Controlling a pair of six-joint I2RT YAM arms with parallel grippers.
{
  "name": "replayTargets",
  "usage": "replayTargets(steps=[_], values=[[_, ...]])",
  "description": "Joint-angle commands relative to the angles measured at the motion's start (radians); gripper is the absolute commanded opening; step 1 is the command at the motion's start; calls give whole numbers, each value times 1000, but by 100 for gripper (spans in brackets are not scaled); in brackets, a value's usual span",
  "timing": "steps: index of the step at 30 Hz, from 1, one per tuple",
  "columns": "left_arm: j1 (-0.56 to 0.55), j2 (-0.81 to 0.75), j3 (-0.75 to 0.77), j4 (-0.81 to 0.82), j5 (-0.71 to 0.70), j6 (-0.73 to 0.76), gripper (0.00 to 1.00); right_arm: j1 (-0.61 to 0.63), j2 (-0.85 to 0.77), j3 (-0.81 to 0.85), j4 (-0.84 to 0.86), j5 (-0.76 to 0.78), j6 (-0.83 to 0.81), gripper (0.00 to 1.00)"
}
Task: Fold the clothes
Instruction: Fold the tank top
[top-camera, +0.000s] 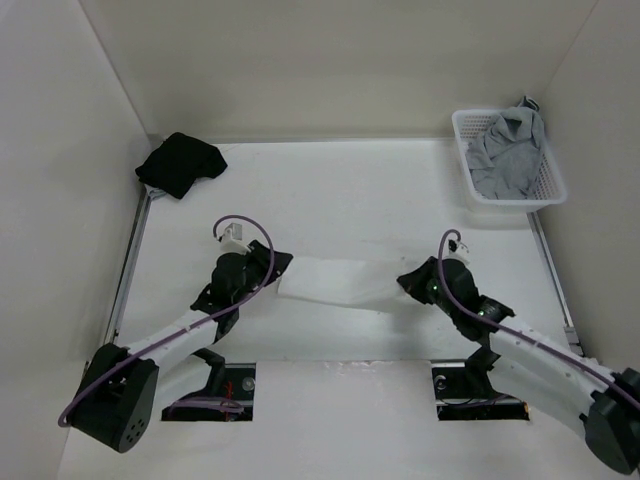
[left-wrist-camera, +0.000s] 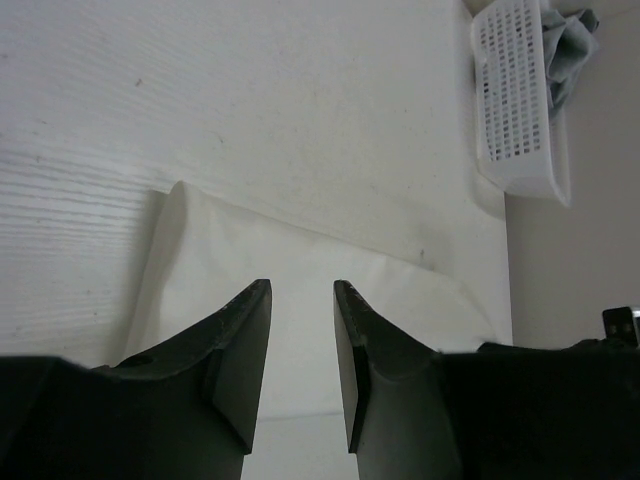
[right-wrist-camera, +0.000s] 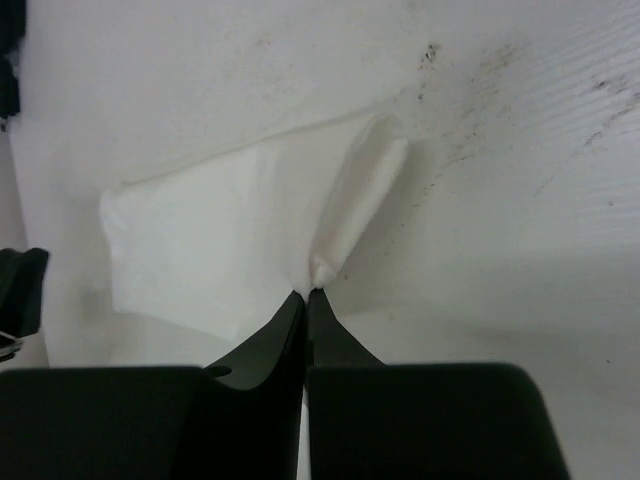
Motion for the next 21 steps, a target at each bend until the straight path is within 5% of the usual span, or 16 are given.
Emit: replayTargets(steps=[1, 7, 21], values=[[-48, 21, 53, 65, 7, -25, 30, 1, -123, 82, -226, 72, -71, 3], [-91, 9, 65, 74, 4, -40, 30, 74, -41, 325, -358, 125, -183, 4], [39, -186, -19, -1, 76, -46, 31, 360, 812, 995, -444, 109, -324, 10]])
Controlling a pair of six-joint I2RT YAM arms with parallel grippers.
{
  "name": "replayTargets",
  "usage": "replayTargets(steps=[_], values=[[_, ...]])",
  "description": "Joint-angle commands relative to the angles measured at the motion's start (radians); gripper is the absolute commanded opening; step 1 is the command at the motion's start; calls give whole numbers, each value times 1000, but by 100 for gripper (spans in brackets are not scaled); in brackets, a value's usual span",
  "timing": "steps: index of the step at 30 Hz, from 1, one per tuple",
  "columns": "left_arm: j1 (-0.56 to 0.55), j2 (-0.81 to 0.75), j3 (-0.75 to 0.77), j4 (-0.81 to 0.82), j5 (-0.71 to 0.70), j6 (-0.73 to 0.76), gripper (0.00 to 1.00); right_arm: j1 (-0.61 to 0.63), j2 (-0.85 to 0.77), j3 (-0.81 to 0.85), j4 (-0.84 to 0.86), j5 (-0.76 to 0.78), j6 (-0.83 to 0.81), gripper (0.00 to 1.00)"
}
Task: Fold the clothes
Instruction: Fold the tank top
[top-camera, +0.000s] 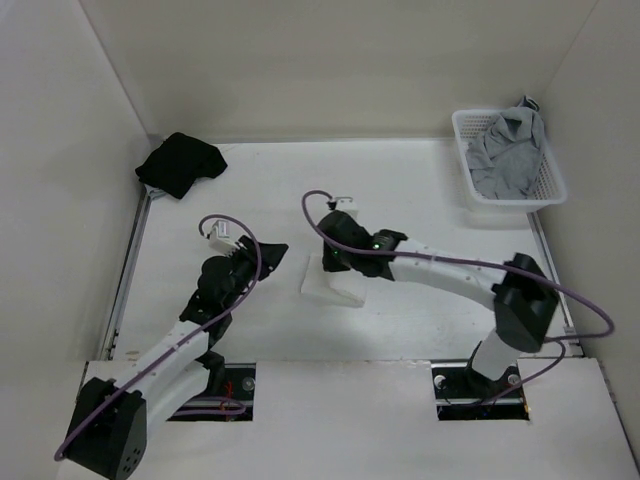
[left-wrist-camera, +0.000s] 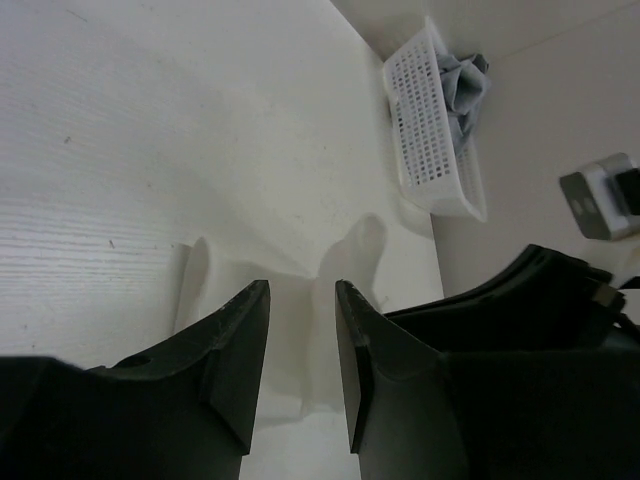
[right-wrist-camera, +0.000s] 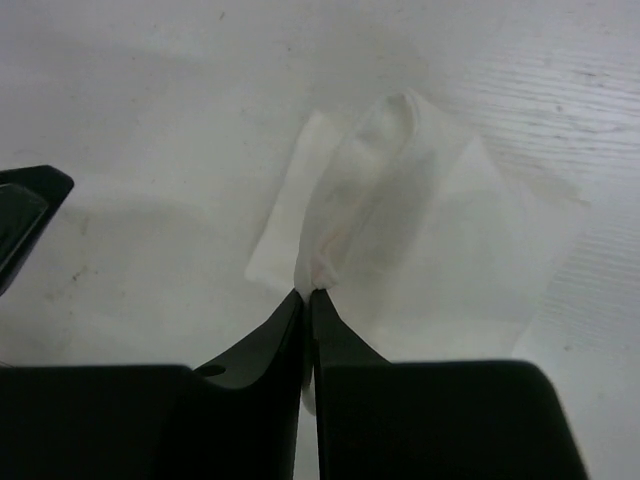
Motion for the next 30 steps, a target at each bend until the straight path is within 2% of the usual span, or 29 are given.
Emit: replayTargets(steps=[1, 2, 4, 7, 10, 12, 15, 17, 22, 26, 30], values=[[57, -43, -30, -2, 55, -11, 31, 37, 157, 164, -61, -8, -44, 13], [72, -51, -31, -7, 64, -13, 31, 44, 197, 196, -68, -16, -41, 17], [115, -68, -36, -22, 92, -13, 31, 65, 266, 254, -68, -19, -24, 35], [170, -88, -34, -41, 127, -13, 32, 91, 250, 255, -24, -14, 4, 41], [172, -66, -19, -38, 133, -2, 32, 94, 141, 155, 69, -4, 16, 43], [144, -28, -5, -25, 126, 4, 32, 91, 58, 43, 149, 1, 25, 37], [71, 42, 13, 22, 95, 13, 32, 54, -14, -128, 298, -43, 41, 15], [25, 85, 24, 50, 63, 21, 32, 33, -6, -201, 394, -121, 44, 8], [1, 101, 32, 10, 0, 55, 30, 7, 87, -320, 661, -194, 84, 8], [9, 38, 21, -88, -46, 92, 31, 5, 141, -350, 728, -211, 110, 9], [18, -20, 3, -159, -68, 107, 31, 13, 107, -390, 732, -205, 113, 10]])
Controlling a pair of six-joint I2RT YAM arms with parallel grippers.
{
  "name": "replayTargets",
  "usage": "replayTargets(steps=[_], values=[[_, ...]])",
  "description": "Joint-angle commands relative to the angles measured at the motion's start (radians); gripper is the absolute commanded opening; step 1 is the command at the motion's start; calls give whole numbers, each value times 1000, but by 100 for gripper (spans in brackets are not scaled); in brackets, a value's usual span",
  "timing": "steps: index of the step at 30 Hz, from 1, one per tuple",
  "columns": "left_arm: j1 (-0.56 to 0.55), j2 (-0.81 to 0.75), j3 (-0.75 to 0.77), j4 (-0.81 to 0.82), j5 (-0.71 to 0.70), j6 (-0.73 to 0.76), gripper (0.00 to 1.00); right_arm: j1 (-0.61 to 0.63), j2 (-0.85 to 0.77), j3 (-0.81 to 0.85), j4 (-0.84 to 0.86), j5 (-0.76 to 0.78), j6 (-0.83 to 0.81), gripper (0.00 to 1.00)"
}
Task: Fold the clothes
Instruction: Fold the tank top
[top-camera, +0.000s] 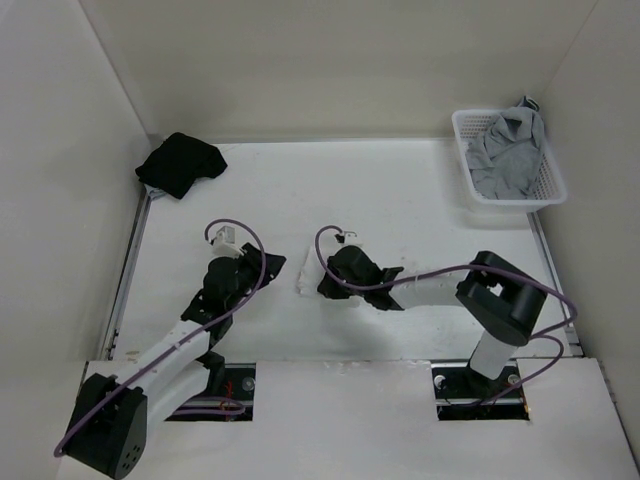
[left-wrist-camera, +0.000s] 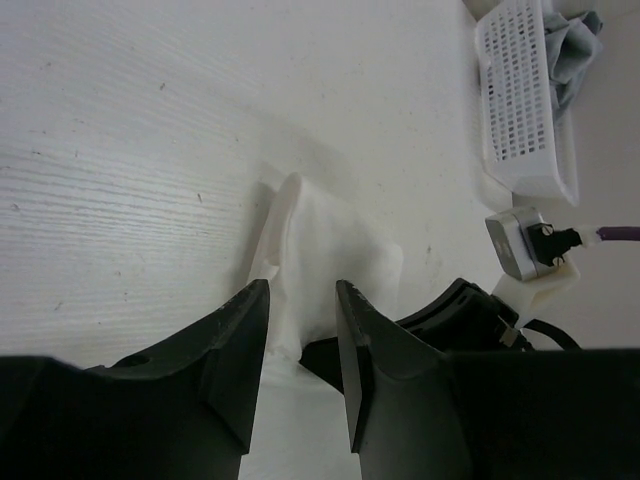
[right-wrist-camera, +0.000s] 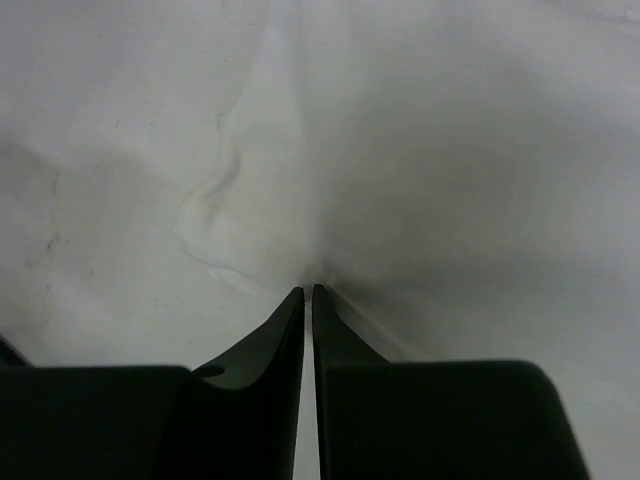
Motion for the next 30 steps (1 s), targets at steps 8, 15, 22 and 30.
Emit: replayTargets(steps=[8, 15, 22, 30], values=[[16, -80, 28, -170, -92, 94, 36, 21, -382, -177, 114, 63, -52, 45], [11, -20, 61, -237, -119, 102, 40, -124, -814, -433, 124, 175, -124, 37], [25, 6, 106, -246, -117, 117, 43, -429, -1105, -646, 102, 203, -17, 4], [4, 72, 121, -213, -109, 128, 43, -565, -1113, -736, 189, 149, -3, 50]])
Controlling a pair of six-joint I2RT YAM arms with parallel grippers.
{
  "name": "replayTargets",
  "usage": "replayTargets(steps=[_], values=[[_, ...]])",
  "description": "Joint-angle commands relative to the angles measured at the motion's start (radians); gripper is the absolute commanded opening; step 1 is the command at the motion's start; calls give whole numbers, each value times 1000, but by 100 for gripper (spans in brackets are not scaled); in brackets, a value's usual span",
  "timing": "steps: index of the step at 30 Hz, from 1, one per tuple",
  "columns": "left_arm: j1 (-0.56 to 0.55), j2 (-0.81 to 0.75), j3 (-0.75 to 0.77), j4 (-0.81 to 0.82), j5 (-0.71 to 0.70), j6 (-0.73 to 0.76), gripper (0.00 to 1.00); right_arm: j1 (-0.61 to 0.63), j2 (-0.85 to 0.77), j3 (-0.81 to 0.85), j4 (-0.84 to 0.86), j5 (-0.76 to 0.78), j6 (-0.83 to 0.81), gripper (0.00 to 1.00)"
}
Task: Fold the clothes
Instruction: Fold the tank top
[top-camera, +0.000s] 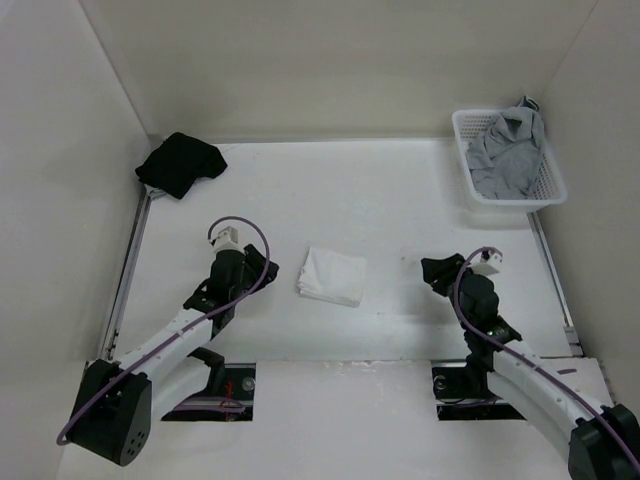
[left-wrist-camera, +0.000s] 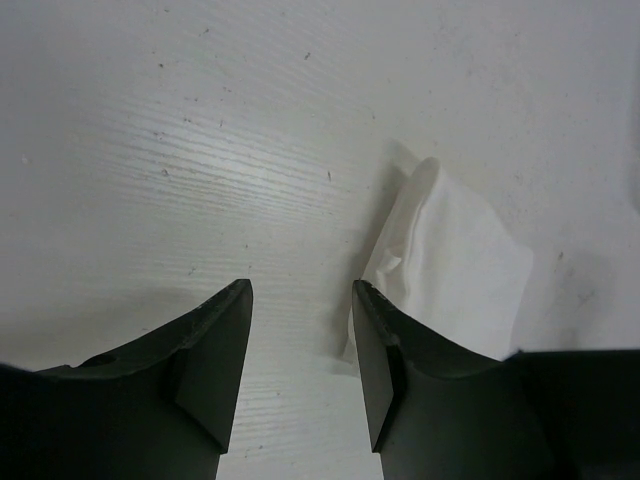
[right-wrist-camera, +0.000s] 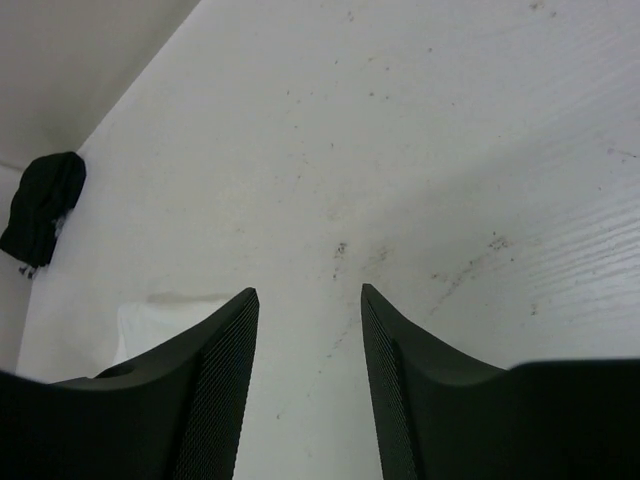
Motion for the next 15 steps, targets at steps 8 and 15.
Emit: replayTargets(steps=[8, 15], values=[[-37, 40, 36, 66, -9, 50, 42, 9, 116, 28, 159, -33, 3, 53], [-52, 48, 31, 80, -12, 74, 46, 15, 178, 52, 164, -41, -3, 54]])
